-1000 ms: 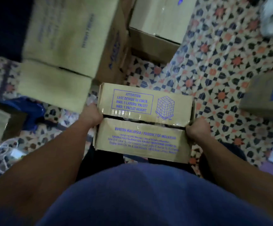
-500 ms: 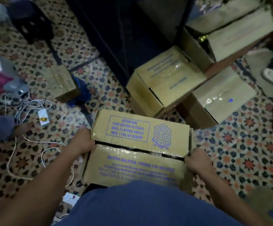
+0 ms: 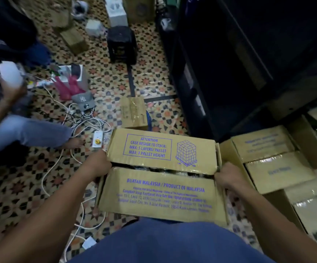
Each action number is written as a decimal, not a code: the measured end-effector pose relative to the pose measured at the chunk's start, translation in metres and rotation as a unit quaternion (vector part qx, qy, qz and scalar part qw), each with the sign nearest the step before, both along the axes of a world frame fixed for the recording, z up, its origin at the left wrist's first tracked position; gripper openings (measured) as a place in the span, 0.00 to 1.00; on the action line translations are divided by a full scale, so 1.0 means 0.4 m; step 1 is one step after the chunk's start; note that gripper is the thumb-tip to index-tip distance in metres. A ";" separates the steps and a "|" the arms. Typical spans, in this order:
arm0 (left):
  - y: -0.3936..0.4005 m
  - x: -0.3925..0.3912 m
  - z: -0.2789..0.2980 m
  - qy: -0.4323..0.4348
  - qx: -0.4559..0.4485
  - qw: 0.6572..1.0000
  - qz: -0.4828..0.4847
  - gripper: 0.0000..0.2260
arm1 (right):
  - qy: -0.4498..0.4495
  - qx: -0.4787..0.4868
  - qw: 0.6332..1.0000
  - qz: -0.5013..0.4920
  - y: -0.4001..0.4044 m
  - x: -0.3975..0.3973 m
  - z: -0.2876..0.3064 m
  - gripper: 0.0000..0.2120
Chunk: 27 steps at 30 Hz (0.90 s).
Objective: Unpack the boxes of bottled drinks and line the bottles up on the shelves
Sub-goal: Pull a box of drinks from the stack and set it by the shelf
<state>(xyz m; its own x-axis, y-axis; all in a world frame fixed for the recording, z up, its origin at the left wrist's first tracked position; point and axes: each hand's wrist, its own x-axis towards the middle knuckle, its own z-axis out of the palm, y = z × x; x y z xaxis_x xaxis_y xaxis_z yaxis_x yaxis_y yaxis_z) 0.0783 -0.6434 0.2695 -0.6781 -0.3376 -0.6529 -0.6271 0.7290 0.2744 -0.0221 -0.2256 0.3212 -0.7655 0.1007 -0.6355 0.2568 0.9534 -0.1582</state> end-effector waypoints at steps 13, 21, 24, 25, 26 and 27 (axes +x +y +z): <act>-0.268 -0.407 0.038 0.016 -0.026 0.998 0.055 0.10 | 0.025 -0.049 0.998 0.019 -0.340 -0.535 0.018 0.06; -0.417 -0.725 0.088 0.032 -0.045 0.998 0.041 0.03 | 0.019 -0.044 0.999 -0.024 -0.479 -0.769 0.004 0.02; -0.513 -0.858 0.043 0.022 -0.047 0.999 -0.002 0.13 | 0.019 -0.033 0.998 -0.059 -0.525 -0.824 -0.020 0.02; -0.542 -0.911 0.039 0.013 -0.052 0.998 -0.029 0.15 | 0.014 -0.034 0.996 -0.078 -0.541 -0.836 -0.024 0.03; -0.569 -0.955 0.023 0.003 -0.055 0.997 -0.059 0.15 | 0.010 -0.040 0.994 -0.099 -0.548 -0.843 -0.032 0.03; -0.580 -1.004 0.034 -0.002 -0.056 0.995 -0.087 0.15 | 0.007 -0.047 0.991 -0.124 -0.558 -0.848 -0.038 0.03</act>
<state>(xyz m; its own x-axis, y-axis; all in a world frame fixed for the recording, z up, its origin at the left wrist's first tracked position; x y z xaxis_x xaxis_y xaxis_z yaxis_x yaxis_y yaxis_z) -0.3233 -0.8754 0.2830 -0.7301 -0.2857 -0.6208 -0.4896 0.8524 0.1835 -0.3615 -0.4489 0.3060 -0.7338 0.2287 -0.6398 0.4788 0.8421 -0.2481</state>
